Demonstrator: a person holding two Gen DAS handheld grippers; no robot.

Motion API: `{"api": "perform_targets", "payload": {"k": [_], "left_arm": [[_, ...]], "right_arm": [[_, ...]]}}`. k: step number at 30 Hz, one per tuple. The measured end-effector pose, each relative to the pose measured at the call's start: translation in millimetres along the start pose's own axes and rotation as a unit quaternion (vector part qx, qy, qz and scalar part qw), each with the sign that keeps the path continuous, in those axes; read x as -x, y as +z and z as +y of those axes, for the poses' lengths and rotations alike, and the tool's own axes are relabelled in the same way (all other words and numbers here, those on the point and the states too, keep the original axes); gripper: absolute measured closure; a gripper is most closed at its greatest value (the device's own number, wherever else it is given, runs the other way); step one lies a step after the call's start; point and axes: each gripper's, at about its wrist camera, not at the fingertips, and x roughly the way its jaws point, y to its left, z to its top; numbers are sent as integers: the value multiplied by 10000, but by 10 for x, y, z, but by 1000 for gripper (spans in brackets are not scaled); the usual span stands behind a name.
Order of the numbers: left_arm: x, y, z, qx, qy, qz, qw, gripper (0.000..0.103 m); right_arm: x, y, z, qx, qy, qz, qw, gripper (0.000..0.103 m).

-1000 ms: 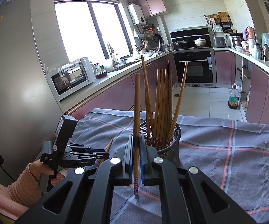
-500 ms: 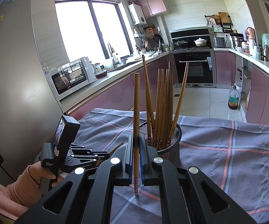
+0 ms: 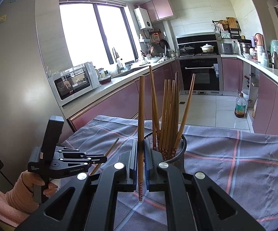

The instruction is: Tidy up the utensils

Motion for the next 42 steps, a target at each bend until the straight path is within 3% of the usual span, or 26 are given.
{"api": "perform_targets", "payload": {"k": [21,42], "left_arm": [[754,237,-396,-177,-454,-925,9945,96],[1520,767,-609,-318,-1015,-1915,9757,96]], "right_arm": [[153,156,96,173,-4,-266,9995,98],[395,548,149,454,-109,-845,9953,98]]}}
